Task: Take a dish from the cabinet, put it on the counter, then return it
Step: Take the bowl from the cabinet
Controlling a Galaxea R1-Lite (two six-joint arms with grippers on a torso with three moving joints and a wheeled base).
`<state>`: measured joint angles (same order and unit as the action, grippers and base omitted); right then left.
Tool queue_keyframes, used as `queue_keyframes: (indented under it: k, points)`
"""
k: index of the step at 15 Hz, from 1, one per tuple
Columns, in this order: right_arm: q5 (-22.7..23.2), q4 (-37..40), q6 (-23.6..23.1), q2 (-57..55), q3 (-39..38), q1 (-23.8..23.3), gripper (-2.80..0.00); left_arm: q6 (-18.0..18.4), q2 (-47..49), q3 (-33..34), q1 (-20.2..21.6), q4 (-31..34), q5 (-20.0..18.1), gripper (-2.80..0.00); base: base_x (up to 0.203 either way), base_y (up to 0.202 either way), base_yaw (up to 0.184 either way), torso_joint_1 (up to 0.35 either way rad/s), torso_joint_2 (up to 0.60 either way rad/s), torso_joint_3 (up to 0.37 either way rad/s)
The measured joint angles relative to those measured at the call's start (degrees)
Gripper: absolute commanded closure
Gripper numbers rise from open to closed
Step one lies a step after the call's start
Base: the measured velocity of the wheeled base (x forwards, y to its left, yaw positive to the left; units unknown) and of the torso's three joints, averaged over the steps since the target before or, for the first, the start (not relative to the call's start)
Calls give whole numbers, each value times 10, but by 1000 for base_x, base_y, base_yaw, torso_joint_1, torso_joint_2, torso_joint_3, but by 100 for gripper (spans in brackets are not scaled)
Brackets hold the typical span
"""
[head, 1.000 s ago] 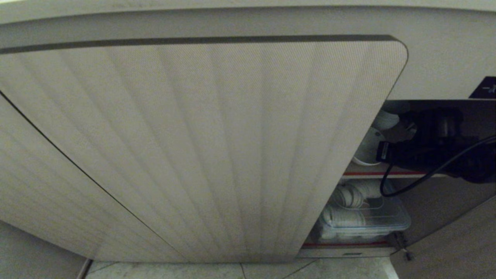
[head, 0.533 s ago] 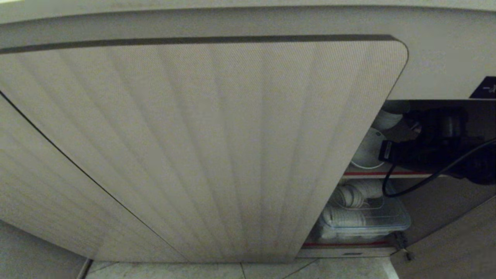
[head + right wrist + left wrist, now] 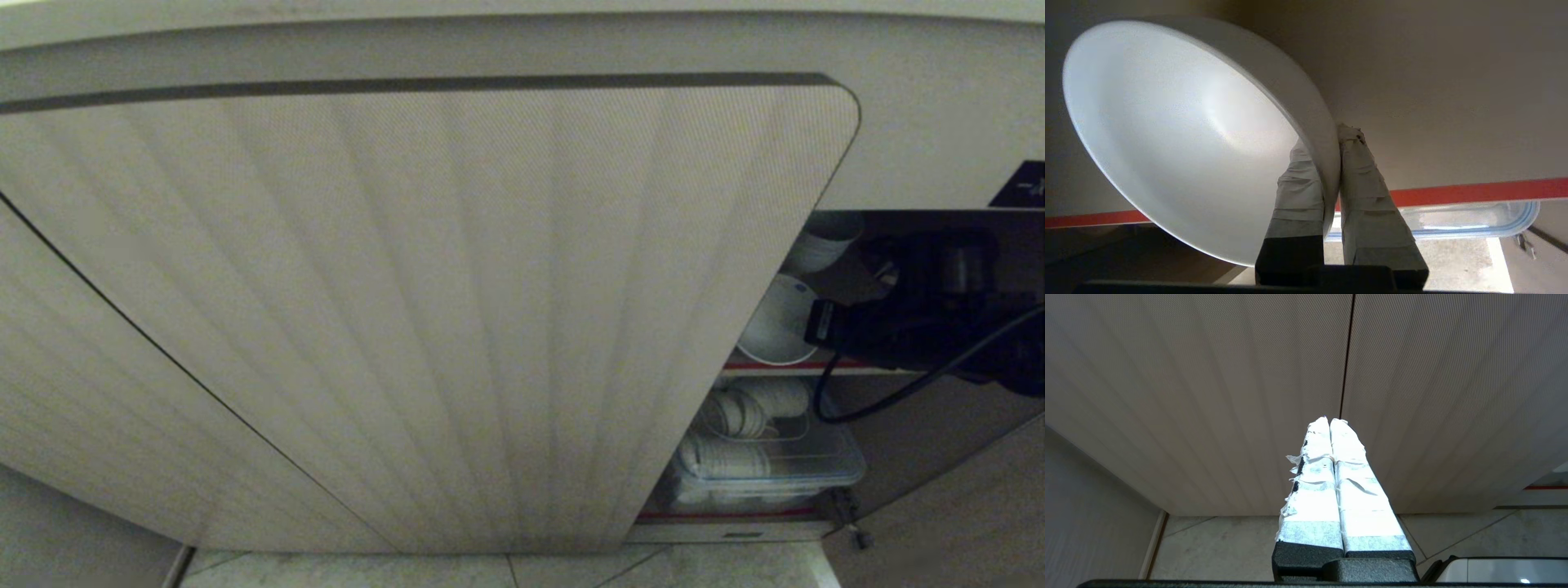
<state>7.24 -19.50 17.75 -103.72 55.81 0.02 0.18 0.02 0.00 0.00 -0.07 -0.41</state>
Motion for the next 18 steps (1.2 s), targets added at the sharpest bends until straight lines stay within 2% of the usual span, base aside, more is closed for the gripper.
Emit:
queue_keyframes:
  k: [9,18]
  points:
    - [-1,55,44,17,0,-6,0,0,0,0,0,0,0,0,0,0,0,0,0,0]
    - [0,75,93,36,-1,-13,0,0,0,0,0,0,0,0,0,0,0,0,0,0]
